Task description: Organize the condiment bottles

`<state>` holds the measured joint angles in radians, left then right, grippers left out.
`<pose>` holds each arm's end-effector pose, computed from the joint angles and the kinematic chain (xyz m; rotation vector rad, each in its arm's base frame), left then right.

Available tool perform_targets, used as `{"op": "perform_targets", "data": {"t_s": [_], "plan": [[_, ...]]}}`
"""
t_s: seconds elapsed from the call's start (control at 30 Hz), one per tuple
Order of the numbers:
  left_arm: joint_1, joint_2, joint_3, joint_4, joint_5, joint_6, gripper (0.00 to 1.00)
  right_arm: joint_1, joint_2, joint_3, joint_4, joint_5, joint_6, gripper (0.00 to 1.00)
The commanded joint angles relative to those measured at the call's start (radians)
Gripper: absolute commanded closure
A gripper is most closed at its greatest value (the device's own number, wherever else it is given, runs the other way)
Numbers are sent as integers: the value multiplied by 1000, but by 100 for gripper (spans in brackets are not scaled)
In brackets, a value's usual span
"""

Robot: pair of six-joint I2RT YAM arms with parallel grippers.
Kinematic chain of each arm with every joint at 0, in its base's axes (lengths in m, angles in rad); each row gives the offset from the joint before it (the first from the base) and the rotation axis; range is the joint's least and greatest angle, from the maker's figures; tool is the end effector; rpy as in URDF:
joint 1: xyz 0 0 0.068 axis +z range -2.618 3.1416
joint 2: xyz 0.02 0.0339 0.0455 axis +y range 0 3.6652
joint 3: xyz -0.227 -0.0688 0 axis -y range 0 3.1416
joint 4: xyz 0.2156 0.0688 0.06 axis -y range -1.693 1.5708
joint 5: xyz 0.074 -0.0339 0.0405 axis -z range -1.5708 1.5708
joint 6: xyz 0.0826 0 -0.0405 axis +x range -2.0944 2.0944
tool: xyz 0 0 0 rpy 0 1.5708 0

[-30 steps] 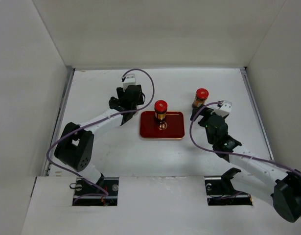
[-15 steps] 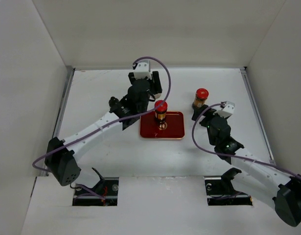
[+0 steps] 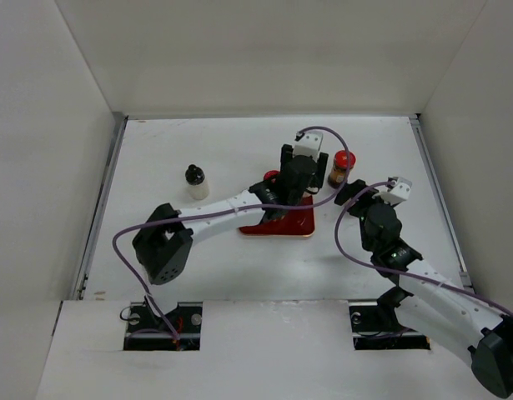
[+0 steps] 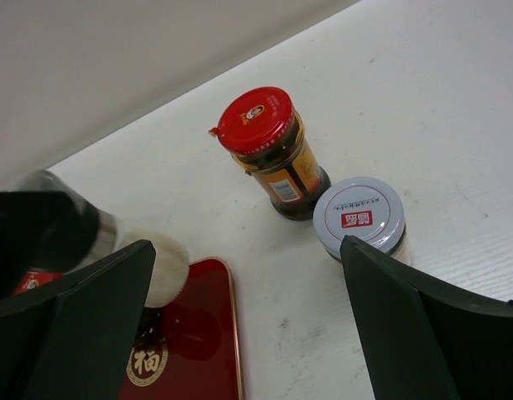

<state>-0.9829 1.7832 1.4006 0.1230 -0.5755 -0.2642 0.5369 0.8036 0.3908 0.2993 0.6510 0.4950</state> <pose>0.2752 -0.3318 0.2738 0.2436 1.7862 -0.3671 0.2171 0.0709 0.2296 0.4471 1.6052 0.2341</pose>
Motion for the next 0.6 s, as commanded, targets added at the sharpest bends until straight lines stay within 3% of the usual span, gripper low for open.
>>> {"op": "perform_targets", "data": {"t_s": [0.0,0.57], "plan": [[0,-2,57,121,-4,14,53,-7,-9,0,29,18,13,0],[11,59,-63,185,17,14,55,-7,-7,-3,32,16,10,0]]}}
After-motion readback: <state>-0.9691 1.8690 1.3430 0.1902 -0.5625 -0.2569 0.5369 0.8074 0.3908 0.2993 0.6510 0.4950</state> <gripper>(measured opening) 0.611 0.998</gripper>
